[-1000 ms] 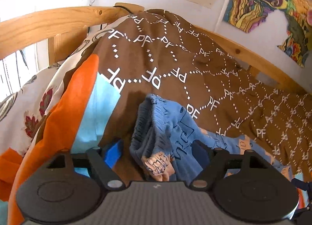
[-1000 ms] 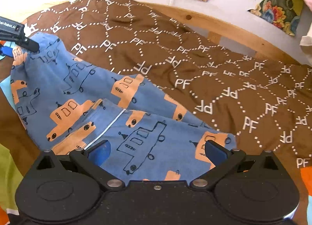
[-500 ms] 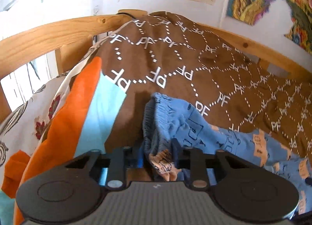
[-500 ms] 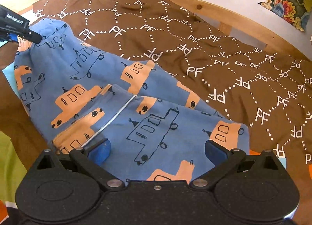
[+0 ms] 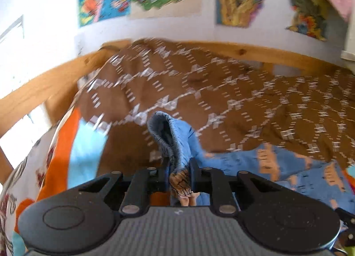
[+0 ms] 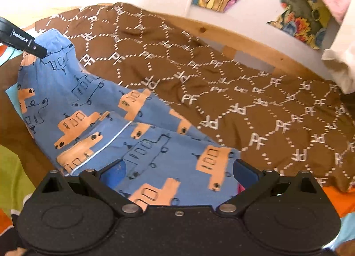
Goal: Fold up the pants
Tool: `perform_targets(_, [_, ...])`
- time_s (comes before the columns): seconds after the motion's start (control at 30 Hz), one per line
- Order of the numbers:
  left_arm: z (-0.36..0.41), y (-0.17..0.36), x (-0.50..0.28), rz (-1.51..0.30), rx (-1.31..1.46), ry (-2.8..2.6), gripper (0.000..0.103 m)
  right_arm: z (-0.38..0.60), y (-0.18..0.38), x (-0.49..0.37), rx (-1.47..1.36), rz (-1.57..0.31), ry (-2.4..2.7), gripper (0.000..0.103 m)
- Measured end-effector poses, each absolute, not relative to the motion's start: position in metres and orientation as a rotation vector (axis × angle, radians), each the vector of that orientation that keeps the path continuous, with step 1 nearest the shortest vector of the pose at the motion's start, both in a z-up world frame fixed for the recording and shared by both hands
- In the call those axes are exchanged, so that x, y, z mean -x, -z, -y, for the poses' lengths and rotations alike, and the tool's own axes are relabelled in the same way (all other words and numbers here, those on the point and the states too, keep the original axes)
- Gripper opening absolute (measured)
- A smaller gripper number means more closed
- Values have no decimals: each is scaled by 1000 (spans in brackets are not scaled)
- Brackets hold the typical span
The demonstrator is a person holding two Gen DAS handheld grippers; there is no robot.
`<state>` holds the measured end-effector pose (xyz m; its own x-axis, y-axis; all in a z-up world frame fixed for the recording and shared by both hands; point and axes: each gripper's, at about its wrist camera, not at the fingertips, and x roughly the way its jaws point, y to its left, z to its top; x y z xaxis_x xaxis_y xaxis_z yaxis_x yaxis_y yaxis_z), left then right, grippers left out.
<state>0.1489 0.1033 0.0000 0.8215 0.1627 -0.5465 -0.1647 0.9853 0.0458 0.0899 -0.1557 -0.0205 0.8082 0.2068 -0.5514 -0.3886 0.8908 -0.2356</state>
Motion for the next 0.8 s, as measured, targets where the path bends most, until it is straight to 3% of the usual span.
perform_targets(0.3, [-4,-30,-153,-532,-94,105,18,225,3,-96,284,-506,-178,102])
perform_targets(0.57, [107,10,-169,-576,-157,369,20,302,-1,-99,202,-535,7,102])
perform_targets(0.63, [129,32,-176,-621,-174,411,28,314,0,-97,188,-543,32,102])
perform_targets(0.7, [142,49,-177,-658,-183,447,47,325,3,-95,178,-559,48,102])
perform_targets(0.8, [142,63,-171,-672,-186,472,64,332,7,-92,171,-577,45,102])
